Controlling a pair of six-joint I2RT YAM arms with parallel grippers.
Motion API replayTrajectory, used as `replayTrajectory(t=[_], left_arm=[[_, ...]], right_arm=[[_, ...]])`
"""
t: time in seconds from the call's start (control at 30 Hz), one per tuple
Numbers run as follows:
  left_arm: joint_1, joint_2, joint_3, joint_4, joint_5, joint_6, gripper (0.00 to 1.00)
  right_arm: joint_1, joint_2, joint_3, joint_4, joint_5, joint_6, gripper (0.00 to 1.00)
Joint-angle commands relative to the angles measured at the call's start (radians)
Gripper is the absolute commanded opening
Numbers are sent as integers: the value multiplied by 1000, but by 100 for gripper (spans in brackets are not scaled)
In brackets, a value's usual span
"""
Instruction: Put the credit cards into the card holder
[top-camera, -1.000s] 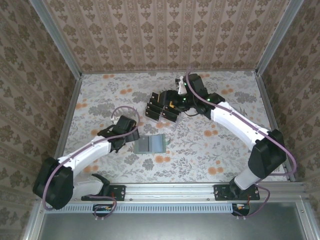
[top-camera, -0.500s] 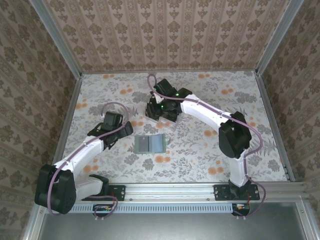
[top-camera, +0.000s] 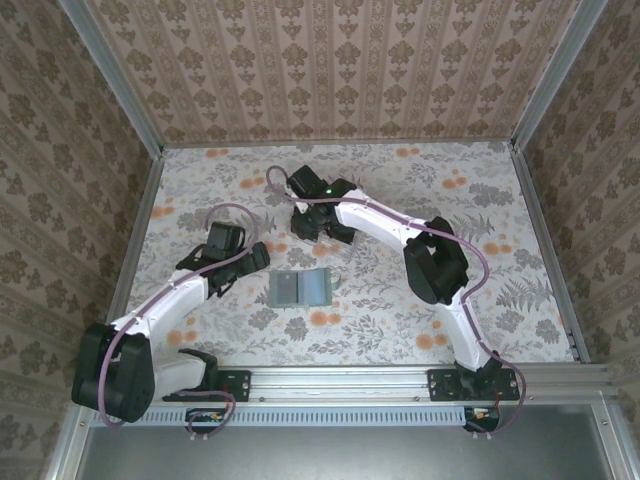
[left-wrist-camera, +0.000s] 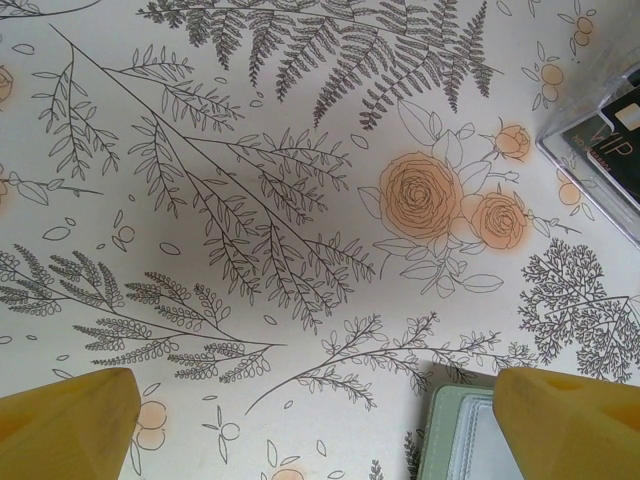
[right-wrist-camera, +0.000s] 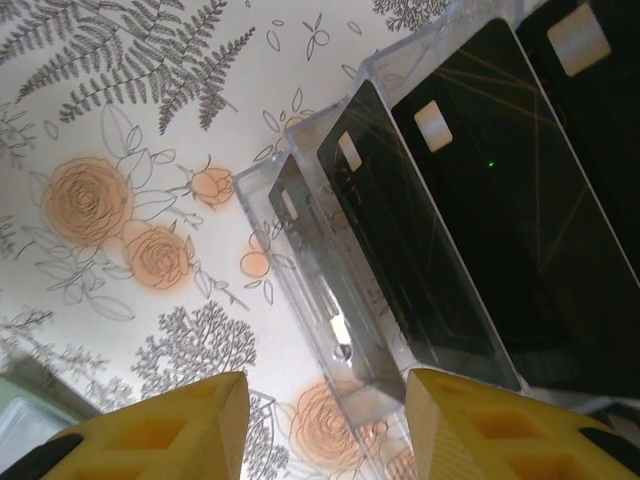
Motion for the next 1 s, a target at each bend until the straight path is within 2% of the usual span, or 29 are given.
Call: replayTrajectory(t=[0.0,0.47,0.73,0.97], left_arm=[[11,1,-5,5,13,16,100],[27,1,-19,20,22,16,100],[32,3,-25,29,27,16,100],[33,5,-32,36,30,16,100]], right_arm=[[9,39,60,-34,56,-47,46],[13,145,153,-68,102,-89,41],[14,155,156,-73,92,-97,31],[14,160,185,-83,95,-111,29]])
